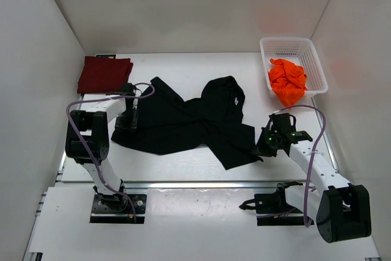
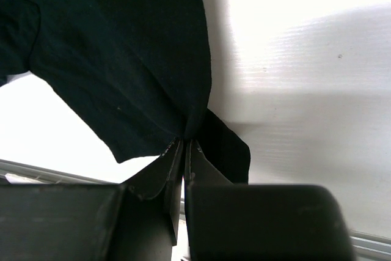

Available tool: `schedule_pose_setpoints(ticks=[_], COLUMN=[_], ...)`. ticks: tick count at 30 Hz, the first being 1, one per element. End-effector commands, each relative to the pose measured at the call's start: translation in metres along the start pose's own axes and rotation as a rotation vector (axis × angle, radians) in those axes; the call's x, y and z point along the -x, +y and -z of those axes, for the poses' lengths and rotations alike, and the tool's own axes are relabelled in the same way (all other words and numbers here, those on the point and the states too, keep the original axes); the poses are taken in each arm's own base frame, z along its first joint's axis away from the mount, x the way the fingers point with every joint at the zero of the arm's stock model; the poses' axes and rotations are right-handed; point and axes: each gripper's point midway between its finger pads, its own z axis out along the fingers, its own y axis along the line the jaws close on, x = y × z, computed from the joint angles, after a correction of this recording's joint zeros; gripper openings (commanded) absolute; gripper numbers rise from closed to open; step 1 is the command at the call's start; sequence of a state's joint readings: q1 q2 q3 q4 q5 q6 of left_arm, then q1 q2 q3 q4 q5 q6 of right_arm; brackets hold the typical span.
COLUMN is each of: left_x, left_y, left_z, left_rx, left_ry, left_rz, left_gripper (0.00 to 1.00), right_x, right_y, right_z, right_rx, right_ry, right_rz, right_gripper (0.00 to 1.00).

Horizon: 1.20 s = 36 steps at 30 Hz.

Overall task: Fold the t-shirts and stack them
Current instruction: Flatten out the tshirt

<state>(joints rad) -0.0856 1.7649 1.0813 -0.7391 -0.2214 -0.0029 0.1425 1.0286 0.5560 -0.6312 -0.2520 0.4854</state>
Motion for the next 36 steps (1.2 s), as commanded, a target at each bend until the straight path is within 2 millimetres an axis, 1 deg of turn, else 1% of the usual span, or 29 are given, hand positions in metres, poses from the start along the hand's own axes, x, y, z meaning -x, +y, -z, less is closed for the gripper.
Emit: schedule_pose_setpoints(ticks=[1, 2, 3, 6, 7, 9, 11, 12, 13, 14, 15, 16, 17, 18, 19, 20, 21, 22, 23, 24, 25, 26, 28, 29, 31, 32, 34, 35, 36], left_x=[-0.013, -0.011, -0.013, -0.015, -0.014, -0.008, 0.009, 0.03, 0.062, 0.081, 0.124, 0.172, 0.191, 0.232, 0.258, 0.266, 0.276, 0.278, 0.28, 0.27, 0.258, 0.258, 0.23, 0.223, 0.193, 0.176, 0.148, 0.126, 0.115], left_y=[0.016, 0.015, 0.014, 0.008, 0.005, 0.001, -0.004, -0.003, 0.0, 0.005, 0.014, 0.027, 0.036, 0.054, 0.069, 0.076, 0.087, 0.091, 0.092, 0.084, 0.079, 0.07, 0.051, 0.047, 0.041, 0.041, 0.038, 0.033, 0.029], left_z=[0.01, 0.011, 0.01, 0.007, 0.007, 0.015, 0.028, 0.041, 0.061, 0.073, 0.105, 0.145, 0.168, 0.22, 0.267, 0.292, 0.329, 0.35, 0.368, 0.362, 0.362, 0.358, 0.324, 0.316, 0.28, 0.264, 0.235, 0.216, 0.208], left_rx=[0.045, 0.037, 0.032, -0.001, -0.014, -0.045, -0.082, -0.093, -0.089, -0.062, -0.025, 0.005, 0.021, 0.039, 0.063, 0.081, 0.113, 0.129, 0.143, 0.13, 0.117, 0.088, 0.052, 0.041, 0.02, 0.023, 0.036, 0.035, 0.037], left_ry=[-0.007, -0.013, -0.009, 0.002, 0.002, -0.033, -0.098, -0.152, -0.226, -0.269, -0.371, -0.495, -0.551, -0.706, -0.838, -0.907, -1.019, -1.09, -1.155, -1.149, -1.165, -1.177, -1.105, -1.081, -0.988, -0.946, -0.87, -0.821, -0.8], left_rz=[0.066, 0.067, 0.06, 0.047, 0.044, 0.037, 0.031, -0.001, -0.04, -0.069, -0.068, -0.061, -0.059, -0.007, 0.022, 0.042, 0.078, 0.092, 0.113, 0.105, 0.103, 0.098, 0.058, 0.058, 0.031, 0.026, -0.013, -0.046, -0.075], left_gripper=[0.51, 0.51, 0.46, 0.11, 0.03, 0.0, 0.0, 0.0, 0.0, 0.0, 0.0, 0.0, 0.0, 0.0, 0.0, 0.0, 0.0, 0.0, 0.0, 0.0, 0.0, 0.0, 0.0, 0.0, 0.0, 0.0, 0.0, 0.0, 0.0], right_x=[0.0, -0.003, -0.005, -0.009, -0.006, -0.002, 0.02, 0.043, 0.06, 0.095, 0.143, 0.197, 0.22, 0.269, 0.293, 0.32, 0.333, 0.34, 0.348, 0.342, 0.333, 0.328, 0.299, 0.289, 0.245, 0.231, 0.179, 0.158, 0.135], right_y=[-0.001, -0.003, -0.006, -0.005, -0.004, 0.004, 0.016, 0.024, 0.026, 0.043, 0.054, 0.07, 0.077, 0.091, 0.092, 0.114, 0.131, 0.143, 0.139, 0.16, 0.161, 0.158, 0.149, 0.144, 0.119, 0.114, 0.087, 0.083, 0.069], right_z=[-0.001, -0.003, -0.004, -0.008, -0.007, -0.006, 0.0, 0.006, 0.011, 0.023, 0.043, 0.073, 0.086, 0.129, 0.143, 0.19, 0.218, 0.238, 0.254, 0.26, 0.264, 0.262, 0.243, 0.235, 0.201, 0.189, 0.15, 0.143, 0.121], right_rx=[0.009, 0.001, -0.006, 0.004, 0.006, 0.024, 0.06, 0.075, 0.096, 0.128, 0.124, 0.112, 0.091, 0.097, 0.08, 0.107, 0.12, 0.103, 0.039, 0.054, 0.038, 0.027, 0.03, 0.023, -0.014, 0.0, -0.012, -0.002, -0.025], right_ry=[-0.011, 0.004, 0.007, 0.028, 0.023, 0.011, -0.041, -0.092, -0.123, -0.174, -0.242, -0.331, -0.359, -0.483, -0.533, -0.668, -0.753, -0.834, -0.902, -0.933, -0.948, -0.938, -0.88, -0.857, -0.767, -0.731, -0.598, -0.559, -0.483], right_rz=[0.02, 0.015, 0.017, 0.025, 0.025, 0.04, 0.058, 0.07, 0.086, 0.142, 0.158, 0.202, 0.235, 0.239, 0.228, 0.257, 0.28, 0.314, 0.325, 0.381, 0.384, 0.38, 0.371, 0.369, 0.353, 0.323, 0.265, 0.261, 0.221], right_gripper=[0.0, 0.0, 0.0, 0.01, 0.0, 0.0, 0.0, 0.0, 0.0, 0.0, 0.0, 0.0, 0.0, 0.0, 0.0, 0.0, 0.0, 0.0, 0.0, 0.0, 0.0, 0.0, 0.0, 0.0, 0.0, 0.0, 0.0, 0.0, 0.0])
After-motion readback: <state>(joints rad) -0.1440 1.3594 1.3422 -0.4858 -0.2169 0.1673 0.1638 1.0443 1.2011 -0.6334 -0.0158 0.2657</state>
